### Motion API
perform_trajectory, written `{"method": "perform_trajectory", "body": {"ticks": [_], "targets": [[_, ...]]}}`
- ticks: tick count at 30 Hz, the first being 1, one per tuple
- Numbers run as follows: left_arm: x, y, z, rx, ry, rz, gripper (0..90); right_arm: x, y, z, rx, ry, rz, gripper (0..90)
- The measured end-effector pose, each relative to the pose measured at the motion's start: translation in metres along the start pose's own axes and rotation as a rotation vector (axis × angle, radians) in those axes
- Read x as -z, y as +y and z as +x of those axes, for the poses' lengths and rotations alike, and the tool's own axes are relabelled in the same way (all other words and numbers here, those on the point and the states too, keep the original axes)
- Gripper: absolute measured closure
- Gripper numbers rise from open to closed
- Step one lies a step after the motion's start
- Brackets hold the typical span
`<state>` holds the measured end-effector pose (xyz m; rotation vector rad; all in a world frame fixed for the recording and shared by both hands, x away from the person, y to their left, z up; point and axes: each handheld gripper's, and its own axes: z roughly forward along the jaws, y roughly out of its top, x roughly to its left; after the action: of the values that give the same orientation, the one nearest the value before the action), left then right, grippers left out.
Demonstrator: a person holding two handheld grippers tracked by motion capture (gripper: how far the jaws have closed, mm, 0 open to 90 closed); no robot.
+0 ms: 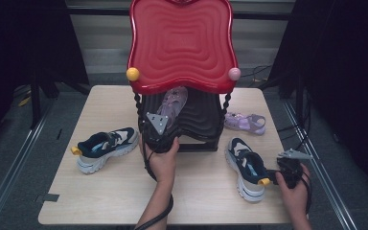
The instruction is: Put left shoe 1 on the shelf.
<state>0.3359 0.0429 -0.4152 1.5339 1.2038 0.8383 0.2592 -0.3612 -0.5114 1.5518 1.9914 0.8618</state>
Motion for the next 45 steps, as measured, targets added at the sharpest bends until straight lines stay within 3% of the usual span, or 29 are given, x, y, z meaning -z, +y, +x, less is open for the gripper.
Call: {"method": "perform_trajectory", "body": {"ticks": [12,31,37,45], "targets": [[-0.019,0.003,-0.009,0.016,0.068,-0.009,36.6,0.000,0.000,0.000,-0.001,0.001,0.000,15.7],[-0.041,0.016,-0.009,0.049,0.151,-0.035,36.5,0.000,0.000,0.000,-0.001,0.001,0.001,15.8],[-0.045,0.016,-0.010,0.061,0.168,-0.032,36.3,0.000,0.000,0.000,0.001,0.001,0.000,15.8],[-0.046,0.015,-0.014,0.064,0.155,-0.026,35.0,0.000,0.000,0.000,0.000,0.001,0.001,15.7]]}}
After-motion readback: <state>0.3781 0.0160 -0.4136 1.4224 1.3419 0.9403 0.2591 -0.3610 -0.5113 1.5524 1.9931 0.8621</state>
